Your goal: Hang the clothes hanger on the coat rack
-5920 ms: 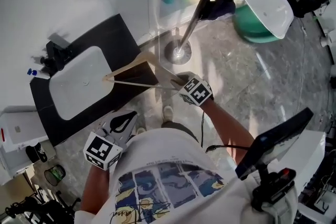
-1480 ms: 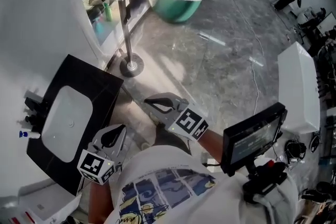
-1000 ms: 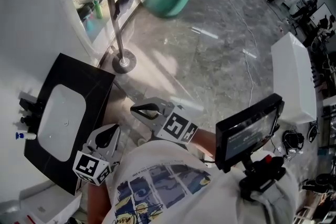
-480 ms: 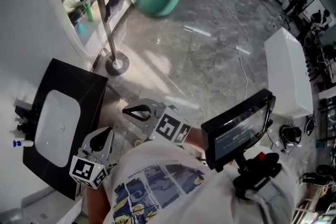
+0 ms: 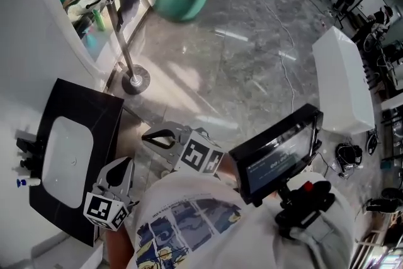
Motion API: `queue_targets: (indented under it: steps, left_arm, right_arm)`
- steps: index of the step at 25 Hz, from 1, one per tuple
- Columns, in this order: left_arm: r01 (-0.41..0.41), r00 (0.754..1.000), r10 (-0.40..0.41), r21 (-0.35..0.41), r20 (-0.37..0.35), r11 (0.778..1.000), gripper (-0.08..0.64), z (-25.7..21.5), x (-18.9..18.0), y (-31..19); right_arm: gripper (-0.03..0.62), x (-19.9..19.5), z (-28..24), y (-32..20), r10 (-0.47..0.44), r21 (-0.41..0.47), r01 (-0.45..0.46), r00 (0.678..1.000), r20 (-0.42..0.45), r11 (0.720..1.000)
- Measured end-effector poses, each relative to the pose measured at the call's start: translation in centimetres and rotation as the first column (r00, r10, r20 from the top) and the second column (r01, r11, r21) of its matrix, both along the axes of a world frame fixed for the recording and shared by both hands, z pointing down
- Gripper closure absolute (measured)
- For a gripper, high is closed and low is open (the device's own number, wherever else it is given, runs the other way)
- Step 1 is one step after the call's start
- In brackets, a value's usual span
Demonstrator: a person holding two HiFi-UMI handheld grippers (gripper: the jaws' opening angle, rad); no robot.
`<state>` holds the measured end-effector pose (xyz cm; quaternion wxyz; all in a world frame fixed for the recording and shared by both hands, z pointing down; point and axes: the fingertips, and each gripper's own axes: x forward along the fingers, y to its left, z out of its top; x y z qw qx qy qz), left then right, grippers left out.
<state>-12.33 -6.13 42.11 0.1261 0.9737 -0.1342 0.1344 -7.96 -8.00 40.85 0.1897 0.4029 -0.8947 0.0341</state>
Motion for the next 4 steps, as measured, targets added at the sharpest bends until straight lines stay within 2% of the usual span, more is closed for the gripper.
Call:
queue_targets:
  steps: [4]
  left_arm:
    - [-0.001,1.0,0.001,-0.004,-0.001,1.0,0.558,0.72,0.65,-0.75]
  right_arm:
    - [0.592,0.71,0.48,-0.87,-0.004,0.003,0.004,1.0,0.003,1.0]
